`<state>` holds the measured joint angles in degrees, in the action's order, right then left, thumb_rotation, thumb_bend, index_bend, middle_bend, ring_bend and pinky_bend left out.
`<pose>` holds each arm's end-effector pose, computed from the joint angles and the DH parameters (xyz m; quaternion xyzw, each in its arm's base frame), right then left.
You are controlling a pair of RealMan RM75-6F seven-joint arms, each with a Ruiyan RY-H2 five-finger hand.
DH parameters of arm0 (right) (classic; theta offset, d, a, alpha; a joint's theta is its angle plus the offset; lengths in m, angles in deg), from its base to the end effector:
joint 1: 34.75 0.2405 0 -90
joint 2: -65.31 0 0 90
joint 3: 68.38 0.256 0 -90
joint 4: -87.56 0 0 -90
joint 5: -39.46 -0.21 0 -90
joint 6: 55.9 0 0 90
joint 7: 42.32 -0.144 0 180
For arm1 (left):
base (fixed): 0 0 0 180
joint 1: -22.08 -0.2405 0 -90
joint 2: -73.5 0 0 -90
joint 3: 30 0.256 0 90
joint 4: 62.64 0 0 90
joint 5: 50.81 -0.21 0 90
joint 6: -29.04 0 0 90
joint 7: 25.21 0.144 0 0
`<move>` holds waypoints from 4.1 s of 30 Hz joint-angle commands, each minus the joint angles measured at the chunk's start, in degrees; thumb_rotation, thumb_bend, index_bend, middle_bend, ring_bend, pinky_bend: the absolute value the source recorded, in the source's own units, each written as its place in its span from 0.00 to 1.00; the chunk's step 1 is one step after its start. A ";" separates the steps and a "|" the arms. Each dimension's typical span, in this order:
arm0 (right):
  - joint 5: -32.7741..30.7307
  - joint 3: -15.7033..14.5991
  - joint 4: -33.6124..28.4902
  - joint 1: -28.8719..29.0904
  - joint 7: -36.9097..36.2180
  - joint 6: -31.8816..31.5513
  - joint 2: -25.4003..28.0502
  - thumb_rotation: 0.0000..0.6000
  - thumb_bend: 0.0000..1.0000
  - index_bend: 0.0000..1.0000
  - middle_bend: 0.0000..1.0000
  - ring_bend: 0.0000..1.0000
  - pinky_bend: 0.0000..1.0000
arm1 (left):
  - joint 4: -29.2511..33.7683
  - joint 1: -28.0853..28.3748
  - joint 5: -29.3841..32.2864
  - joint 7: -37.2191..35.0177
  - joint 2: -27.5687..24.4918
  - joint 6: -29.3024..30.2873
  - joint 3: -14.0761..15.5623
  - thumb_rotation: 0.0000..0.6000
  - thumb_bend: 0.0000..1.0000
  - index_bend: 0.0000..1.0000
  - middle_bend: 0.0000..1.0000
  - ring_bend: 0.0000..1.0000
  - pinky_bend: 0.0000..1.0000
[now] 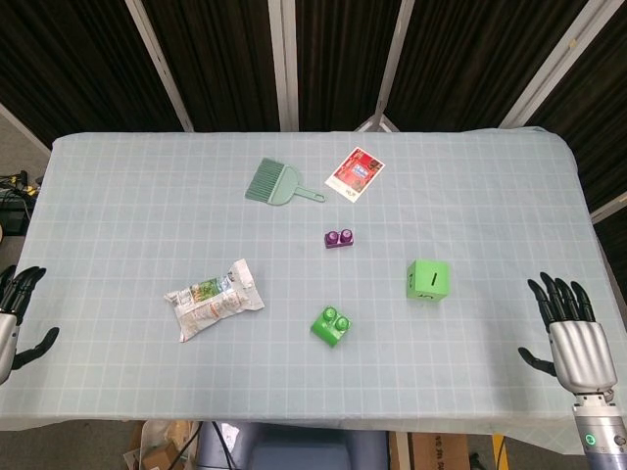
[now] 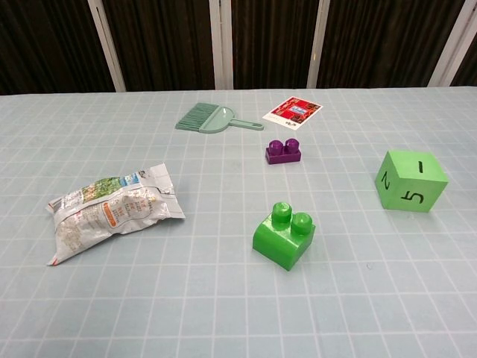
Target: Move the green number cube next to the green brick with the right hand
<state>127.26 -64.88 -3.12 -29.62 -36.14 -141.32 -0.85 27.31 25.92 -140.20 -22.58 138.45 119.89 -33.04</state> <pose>-0.3073 -0.1849 0.1509 0.6190 -0.3437 0.3718 0.6004 -0.3070 0.1758 0.1685 -0.5997 -0.3277 -0.4039 0.6081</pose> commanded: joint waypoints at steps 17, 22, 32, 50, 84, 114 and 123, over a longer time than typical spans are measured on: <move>2.03 -0.57 0.39 0.72 -2.17 0.20 -0.50 1.00 0.07 0.07 0.02 0.00 0.00 | 0.31 -0.62 0.92 -1.30 -0.66 0.82 -0.50 1.00 0.34 0.10 0.10 0.05 0.16; 2.30 0.31 -2.11 2.09 -0.93 1.28 1.85 1.00 0.07 0.08 0.09 0.08 0.00 | 0.22 -0.25 1.63 -0.90 -0.51 -0.23 -0.63 1.00 0.34 0.10 0.10 0.05 0.16; -4.54 6.09 -13.08 9.07 2.36 10.49 10.43 1.00 0.07 0.18 0.31 0.34 0.29 | 0.34 -0.53 1.44 -2.42 -1.12 0.26 -0.64 1.00 0.34 0.10 0.10 0.05 0.16; -28.79 4.24 -21.71 23.08 27.80 32.94 15.39 1.00 0.71 0.22 0.83 0.83 0.72 | 0.09 -0.18 2.19 -2.34 -1.00 -0.68 -0.88 1.00 0.34 0.10 0.10 0.05 0.16; -79.65 -5.66 -20.44 50.02 47.29 34.19 11.03 1.00 0.79 0.10 0.84 0.84 0.74 | -0.13 0.63 3.37 -0.01 -0.15 -2.46 -0.98 1.00 0.34 0.10 0.10 0.05 0.16; -83.10 -10.69 -12.90 56.49 44.59 37.99 4.61 1.00 0.79 0.10 0.84 0.84 0.74 | -0.28 0.92 4.18 1.55 0.47 -3.00 -1.17 1.00 0.34 0.10 0.10 0.05 0.16; -84.53 -11.42 -12.75 58.71 44.77 37.64 3.19 1.00 0.79 0.10 0.84 0.84 0.74 | -0.36 1.04 4.29 1.74 0.55 -3.20 -1.18 1.00 0.34 0.10 0.10 0.05 0.16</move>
<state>42.82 -76.22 -15.89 29.00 8.60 -103.66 2.44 26.95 26.96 -135.90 -20.84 139.00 116.69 -34.22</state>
